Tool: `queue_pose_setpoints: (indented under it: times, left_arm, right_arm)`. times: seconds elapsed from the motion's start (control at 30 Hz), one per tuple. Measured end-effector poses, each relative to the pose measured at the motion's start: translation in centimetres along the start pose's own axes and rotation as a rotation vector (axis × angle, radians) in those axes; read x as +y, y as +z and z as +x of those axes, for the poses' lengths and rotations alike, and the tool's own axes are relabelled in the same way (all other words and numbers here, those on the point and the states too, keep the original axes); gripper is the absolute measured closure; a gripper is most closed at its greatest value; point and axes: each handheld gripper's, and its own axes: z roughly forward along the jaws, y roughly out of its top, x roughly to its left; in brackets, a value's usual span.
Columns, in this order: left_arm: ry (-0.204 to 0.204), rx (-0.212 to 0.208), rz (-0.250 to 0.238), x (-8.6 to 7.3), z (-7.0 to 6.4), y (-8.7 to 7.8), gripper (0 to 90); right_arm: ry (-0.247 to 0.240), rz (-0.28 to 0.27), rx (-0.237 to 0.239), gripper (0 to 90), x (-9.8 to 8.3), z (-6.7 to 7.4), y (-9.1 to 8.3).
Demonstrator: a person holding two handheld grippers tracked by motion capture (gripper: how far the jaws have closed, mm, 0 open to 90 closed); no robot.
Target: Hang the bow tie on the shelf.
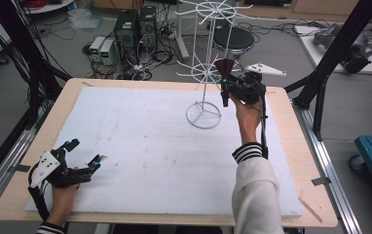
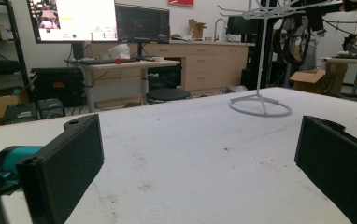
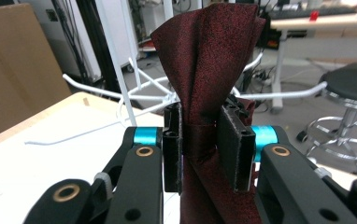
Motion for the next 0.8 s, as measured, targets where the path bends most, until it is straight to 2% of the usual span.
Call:
queue_pose_setpoints:
  times: [0.1,0.17,0.4,0.43,0.47,0.5,0.57,0.6,0.63,0.7,0.73,0.8]
  left_arm:
    - [-0.002,0.001,0.000,0.0,0.0,0.0,1.7]
    - [-0.002,0.001,0.000,0.0,0.0,0.0,1.7]
    - [0.000,0.000,0.000,0.0,0.0,0.0,1.7]
    - [0.000,0.000,0.000,0.0,0.0,0.0,1.7]
    - [0.000,0.000,0.000,0.0,0.0,0.0,1.7]
    - [-0.002,0.002,0.000,0.0,0.0,0.0,1.7]
    - [-0.002,0.001,0.000,0.0,0.0,0.0,1.7]
    - [-0.002,0.001,0.000,0.0,0.0,0.0,1.7]
    - [-0.002,0.001,0.000,0.0,0.0,0.0,1.7]
    - [-0.001,0.000,-0.001,0.0,0.0,0.0,1.7]
    - [-0.002,0.002,-0.002,0.0,0.0,0.0,1.7]
    - [-0.004,0.001,-0.001,0.0,0.0,0.0,1.7]
  right_arm:
    - [0.019,0.011,0.021,70.5,-0.1,-0.2,0.1]
    - [0.012,0.007,0.021,68.8,-0.1,-0.2,0.1]
    - [0.012,-0.007,0.029,55.4,0.0,-0.2,0.0]
    - [0.010,-0.005,0.031,51.0,0.0,-0.2,0.0]
    - [-0.001,-0.001,0.042,39.2,0.1,-0.2,-0.1]
    - [-0.001,-0.001,0.042,39.2,0.1,-0.2,-0.1]
    - [-0.011,-0.023,0.049,27.0,0.2,-0.1,-0.3]
    - [-0.018,-0.041,0.047,16.4,0.3,0.0,-0.3]
    - [-0.024,-0.062,0.017,0.8,0.4,0.2,-0.5]
    - [-0.029,-0.080,0.014,0.6,0.5,0.3,-0.6]
    - [-0.027,-0.113,0.051,0.6,0.7,0.2,-1.1]
    - [-0.023,-0.113,0.053,0.6,0.8,0.1,-1.3]
